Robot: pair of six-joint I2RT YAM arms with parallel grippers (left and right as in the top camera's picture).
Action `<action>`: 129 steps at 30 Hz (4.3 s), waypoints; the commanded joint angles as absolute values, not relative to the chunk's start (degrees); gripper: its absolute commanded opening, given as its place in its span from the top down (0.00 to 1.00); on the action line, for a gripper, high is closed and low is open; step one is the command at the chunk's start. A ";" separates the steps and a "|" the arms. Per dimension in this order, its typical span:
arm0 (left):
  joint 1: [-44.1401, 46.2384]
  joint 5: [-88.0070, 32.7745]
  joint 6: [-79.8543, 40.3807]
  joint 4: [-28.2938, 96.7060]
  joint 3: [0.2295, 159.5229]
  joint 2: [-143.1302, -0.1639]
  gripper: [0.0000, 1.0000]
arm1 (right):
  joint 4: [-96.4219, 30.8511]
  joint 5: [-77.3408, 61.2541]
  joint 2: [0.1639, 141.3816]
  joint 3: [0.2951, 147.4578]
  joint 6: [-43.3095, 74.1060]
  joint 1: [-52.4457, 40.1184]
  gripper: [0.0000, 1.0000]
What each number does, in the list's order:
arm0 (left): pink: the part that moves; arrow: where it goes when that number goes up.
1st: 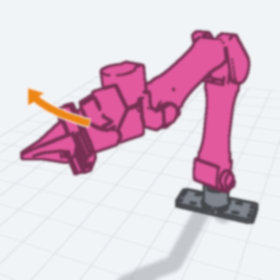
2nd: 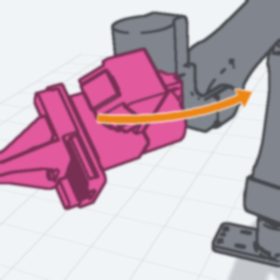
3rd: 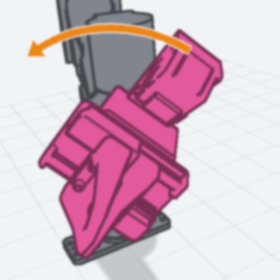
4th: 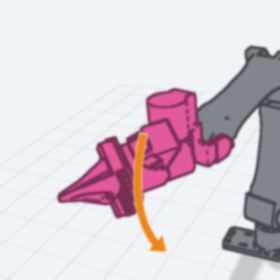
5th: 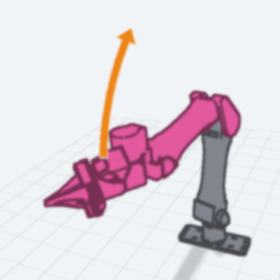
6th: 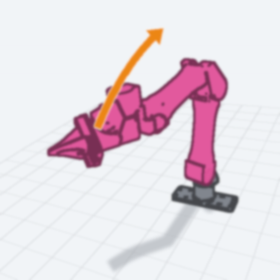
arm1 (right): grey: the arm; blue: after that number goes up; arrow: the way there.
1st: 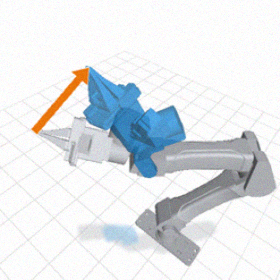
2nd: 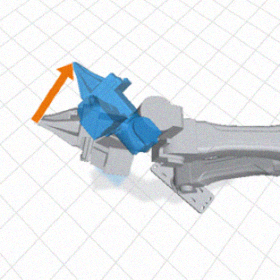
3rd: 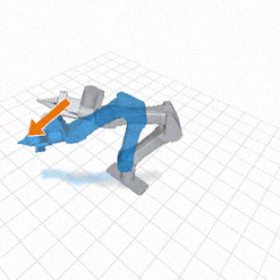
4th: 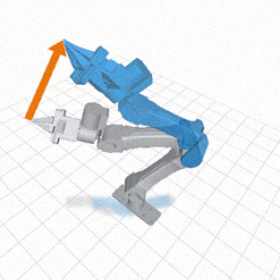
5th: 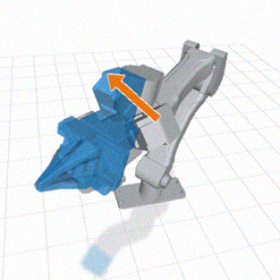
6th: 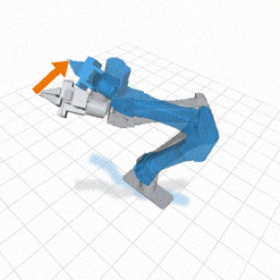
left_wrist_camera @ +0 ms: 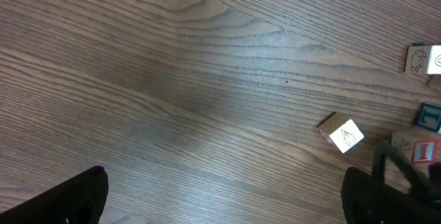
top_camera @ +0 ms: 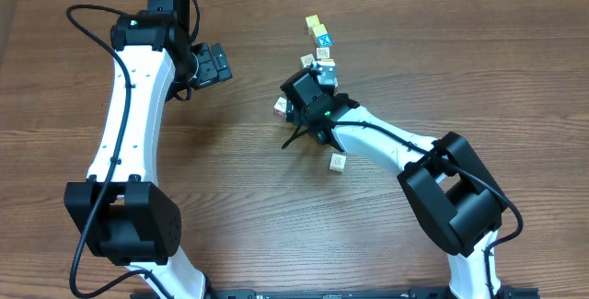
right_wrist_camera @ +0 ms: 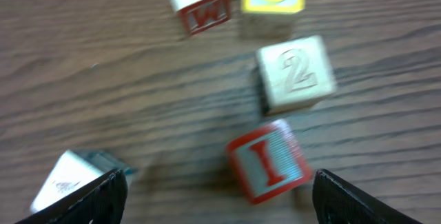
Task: Flip 5 blocks
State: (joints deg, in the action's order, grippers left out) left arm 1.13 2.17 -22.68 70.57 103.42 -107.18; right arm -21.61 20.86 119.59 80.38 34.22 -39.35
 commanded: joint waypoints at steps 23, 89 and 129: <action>1.56 1.89 -23.18 70.43 103.22 -108.47 0.00 | -20.27 4.84 119.72 81.34 22.00 -31.81 0.38; 1.56 1.89 -23.18 70.43 103.22 -108.47 0.00 | -24.43 5.93 119.35 83.46 19.49 -33.43 0.65; 1.56 1.89 -23.18 70.43 103.22 -108.49 0.00 | -44.62 2.66 106.78 75.22 45.65 -42.37 0.60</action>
